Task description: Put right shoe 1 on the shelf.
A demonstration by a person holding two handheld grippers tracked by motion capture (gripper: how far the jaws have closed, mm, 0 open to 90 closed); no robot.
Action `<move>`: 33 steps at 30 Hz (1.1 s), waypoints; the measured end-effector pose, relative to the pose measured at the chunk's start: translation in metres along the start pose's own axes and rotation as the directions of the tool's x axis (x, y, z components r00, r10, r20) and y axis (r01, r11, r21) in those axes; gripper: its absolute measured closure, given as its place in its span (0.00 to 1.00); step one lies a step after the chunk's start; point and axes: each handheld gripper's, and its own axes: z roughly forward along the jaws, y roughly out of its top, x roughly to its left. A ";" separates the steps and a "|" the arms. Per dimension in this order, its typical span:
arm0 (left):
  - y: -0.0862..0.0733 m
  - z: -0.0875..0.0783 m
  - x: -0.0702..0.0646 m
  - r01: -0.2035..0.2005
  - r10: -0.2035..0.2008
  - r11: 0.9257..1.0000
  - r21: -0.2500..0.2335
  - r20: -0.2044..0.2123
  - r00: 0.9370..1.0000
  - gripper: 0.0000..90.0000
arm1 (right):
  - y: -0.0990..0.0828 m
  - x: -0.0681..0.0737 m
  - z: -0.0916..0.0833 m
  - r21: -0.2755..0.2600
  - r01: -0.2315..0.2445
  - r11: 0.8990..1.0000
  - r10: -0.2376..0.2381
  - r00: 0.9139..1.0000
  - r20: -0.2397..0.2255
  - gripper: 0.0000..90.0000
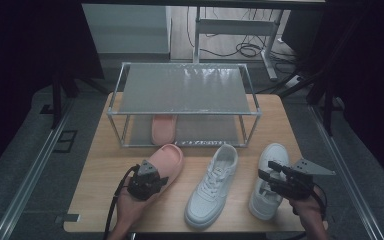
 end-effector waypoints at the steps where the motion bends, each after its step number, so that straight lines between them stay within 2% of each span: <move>1: 0.002 0.000 -0.001 0.005 -0.006 1.000 -0.006 -0.001 1.000 0.93 | 0.000 0.000 -0.001 -0.002 0.000 1.000 0.000 1.000 -0.001 0.50; 7: 0.026 0.004 -0.014 -0.006 0.005 0.999 -0.042 -0.024 1.000 0.93 | 0.003 -0.002 -0.007 -0.028 -0.003 1.000 0.003 1.000 -0.010 0.50; 10: 0.039 0.010 -0.016 0.006 -0.007 0.999 -0.050 -0.021 1.000 0.92 | 0.004 -0.003 -0.010 -0.036 -0.003 0.999 0.003 1.000 -0.007 0.50; 13: 0.050 0.019 -0.018 0.001 -0.004 0.998 -0.066 -0.035 0.999 0.92 | 0.005 -0.003 -0.011 -0.040 -0.001 0.999 0.000 1.000 -0.006 0.50; 16: 0.061 0.031 -0.019 0.004 -0.008 0.997 -0.080 -0.042 0.999 0.93 | 0.006 -0.002 -0.012 -0.042 -0.001 0.999 0.001 1.000 -0.005 0.50; 20: 0.078 0.052 -0.018 0.015 -0.019 0.997 -0.074 -0.048 0.999 0.93 | 0.005 -0.003 -0.010 -0.036 -0.004 0.999 0.004 1.000 -0.001 0.50; 23: 0.085 0.063 -0.017 0.030 -0.034 0.997 -0.077 -0.046 0.998 0.92 | 0.004 -0.003 -0.008 -0.029 -0.005 1.000 0.005 1.000 -0.003 0.50; 26: 0.092 0.076 -0.018 0.042 -0.048 0.994 -0.100 -0.059 0.997 0.93 | 0.004 -0.002 -0.008 -0.027 0.000 1.000 0.000 1.000 -0.008 0.50; 32: 0.103 0.103 -0.016 0.061 -0.070 0.994 -0.091 -0.092 0.993 0.93 | 0.004 -0.003 -0.009 -0.031 0.001 1.000 -0.001 1.000 -0.005 0.50; 33: 0.103 0.103 -0.016 0.061 -0.070 0.994 -0.091 -0.092 0.993 0.93 | 0.004 -0.003 -0.009 -0.031 0.001 1.000 -0.001 1.000 -0.005 0.50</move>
